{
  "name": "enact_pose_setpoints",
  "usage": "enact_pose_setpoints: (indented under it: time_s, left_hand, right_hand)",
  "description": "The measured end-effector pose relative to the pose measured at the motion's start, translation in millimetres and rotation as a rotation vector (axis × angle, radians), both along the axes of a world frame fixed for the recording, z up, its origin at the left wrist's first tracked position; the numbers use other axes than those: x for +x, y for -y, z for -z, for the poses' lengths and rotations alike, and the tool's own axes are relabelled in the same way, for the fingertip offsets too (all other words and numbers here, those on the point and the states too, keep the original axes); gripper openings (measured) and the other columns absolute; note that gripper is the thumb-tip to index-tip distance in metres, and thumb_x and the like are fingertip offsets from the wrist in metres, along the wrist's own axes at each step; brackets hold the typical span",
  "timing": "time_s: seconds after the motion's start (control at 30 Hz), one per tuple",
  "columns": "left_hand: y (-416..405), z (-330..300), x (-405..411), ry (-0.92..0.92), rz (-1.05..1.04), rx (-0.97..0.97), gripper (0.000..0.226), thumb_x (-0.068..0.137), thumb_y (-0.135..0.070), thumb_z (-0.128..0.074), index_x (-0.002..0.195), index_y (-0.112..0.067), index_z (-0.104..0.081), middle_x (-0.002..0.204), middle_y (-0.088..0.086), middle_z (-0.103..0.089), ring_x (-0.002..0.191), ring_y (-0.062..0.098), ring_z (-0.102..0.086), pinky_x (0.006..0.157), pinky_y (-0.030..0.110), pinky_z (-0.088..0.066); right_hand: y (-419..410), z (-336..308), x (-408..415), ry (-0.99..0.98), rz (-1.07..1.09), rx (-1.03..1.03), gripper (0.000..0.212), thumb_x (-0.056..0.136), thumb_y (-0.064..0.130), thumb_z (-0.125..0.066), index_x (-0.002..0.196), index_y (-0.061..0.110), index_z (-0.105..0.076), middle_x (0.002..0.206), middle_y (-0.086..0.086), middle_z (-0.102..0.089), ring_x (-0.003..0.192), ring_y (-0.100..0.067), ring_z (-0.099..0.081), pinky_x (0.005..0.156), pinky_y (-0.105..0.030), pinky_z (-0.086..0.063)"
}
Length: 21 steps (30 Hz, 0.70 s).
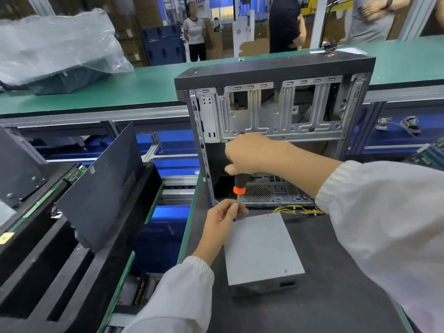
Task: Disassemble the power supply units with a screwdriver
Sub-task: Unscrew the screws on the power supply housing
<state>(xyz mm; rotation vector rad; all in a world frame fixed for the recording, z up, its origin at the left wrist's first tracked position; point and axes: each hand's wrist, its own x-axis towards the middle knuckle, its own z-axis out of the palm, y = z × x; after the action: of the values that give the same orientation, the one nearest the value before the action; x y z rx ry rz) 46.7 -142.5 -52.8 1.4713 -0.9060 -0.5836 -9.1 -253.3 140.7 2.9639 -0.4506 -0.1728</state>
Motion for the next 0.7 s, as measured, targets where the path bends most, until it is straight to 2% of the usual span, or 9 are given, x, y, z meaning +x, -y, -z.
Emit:
enact_pose_setpoints:
  time_s: [0.1,0.2,0.3,0.37,0.4,0.47,0.53,0.57,0.7]
  left_hand:
    - [-2.0,-2.9,5.0,-0.010,0.048,-0.007,0.026,0.103,-0.015,-0.044,0.113,-0.014,-0.068,0.099,0.001,-0.074,0.101,0.011,-0.067,0.082,0.017,-0.048]
    - [-2.8,-2.1,6.1,-0.021,0.052,-0.004,0.026,0.103,-0.014,-0.044,0.107,-0.014,-0.069,0.095,0.005,-0.075,0.099,0.015,-0.068,0.083,0.018,-0.047]
    - [-2.3,-1.0,5.2,-0.053,0.041,-0.007,0.025,0.102,-0.009,-0.046,0.097,-0.015,-0.070,0.092,0.007,-0.075,0.096,0.019,-0.069,0.082,0.019,-0.049]
    - [-2.2,-0.8,4.8,-0.049,0.034,-0.010,0.025,0.101,-0.008,-0.047,0.094,-0.014,-0.070,0.092,0.007,-0.075,0.095,0.018,-0.069,0.083,0.019,-0.049]
    - [-2.6,-0.8,4.5,-0.044,0.033,-0.012,0.025,0.101,-0.008,-0.047,0.095,-0.013,-0.071,0.092,0.006,-0.075,0.094,0.017,-0.070,0.082,0.018,-0.049]
    - [-2.8,-0.6,4.2,-0.037,0.033,-0.012,0.025,0.101,-0.007,-0.047,0.095,-0.010,-0.071,0.092,0.006,-0.075,0.093,0.015,-0.070,0.080,0.016,-0.049]
    - [-3.0,0.4,4.1,-0.048,0.027,-0.007,0.024,0.100,-0.008,-0.048,0.095,-0.010,-0.072,0.091,0.005,-0.075,0.092,0.014,-0.070,0.079,0.017,-0.050]
    - [-3.1,1.1,4.3,-0.056,0.024,-0.004,0.023,0.100,-0.008,-0.049,0.095,-0.011,-0.072,0.092,0.005,-0.075,0.092,0.014,-0.070,0.079,0.017,-0.050]
    - [-3.6,-0.6,8.5,-0.083,0.064,-0.013,0.020,0.100,-0.016,-0.051,0.103,-0.013,-0.071,0.099,0.005,-0.075,0.099,0.018,-0.069,0.084,0.023,-0.051]
  right_hand:
    - [-2.7,-1.4,1.8,-0.015,-0.112,0.042,0.024,0.088,0.036,-0.063,0.083,0.014,-0.055,0.082,-0.004,-0.059,0.073,-0.021,-0.055,0.058,-0.029,-0.041]
    - [-2.0,-8.2,3.9,-0.073,-0.182,0.090,0.018,0.083,0.034,-0.071,0.091,0.019,-0.063,0.097,0.001,-0.062,0.089,-0.018,-0.057,0.064,-0.030,-0.041]
    - [2.3,-17.0,3.1,-0.190,-0.202,0.155,0.040,0.081,0.031,-0.074,0.118,0.021,-0.062,0.107,0.003,-0.057,0.097,-0.018,-0.055,0.074,-0.030,-0.044]
    - [3.8,-20.4,0.2,-0.169,-0.140,0.225,0.056,0.079,0.048,-0.072,0.125,0.020,-0.057,0.107,0.003,-0.059,0.090,-0.017,-0.059,0.075,-0.030,-0.050]
    - [2.5,-21.3,-1.1,-0.125,-0.088,0.247,0.060,0.077,0.059,-0.068,0.118,0.016,-0.059,0.099,0.000,-0.062,0.080,-0.017,-0.065,0.071,-0.031,-0.054]
    - [-0.6,-20.9,-2.4,-0.064,0.034,0.230,0.069,0.078,0.074,-0.051,0.086,0.006,-0.059,0.066,-0.005,-0.064,0.048,-0.017,-0.065,0.058,-0.030,-0.057]
    - [-5.5,-17.4,-1.4,-0.095,0.102,0.191,0.074,0.086,0.074,-0.033,0.068,0.005,-0.051,0.038,-0.003,-0.055,0.040,-0.019,-0.060,0.060,-0.032,-0.056]
    - [-7.4,-15.1,0.0,-0.109,0.092,0.156,0.071,0.090,0.070,-0.030,0.065,0.006,-0.049,0.037,-0.003,-0.053,0.044,-0.020,-0.059,0.060,-0.032,-0.053]
    - [-8.6,-10.3,2.9,-0.061,-0.044,-0.049,0.048,0.099,0.047,-0.041,0.065,0.015,-0.033,0.063,0.000,-0.041,0.055,-0.017,-0.042,0.046,-0.028,-0.028]
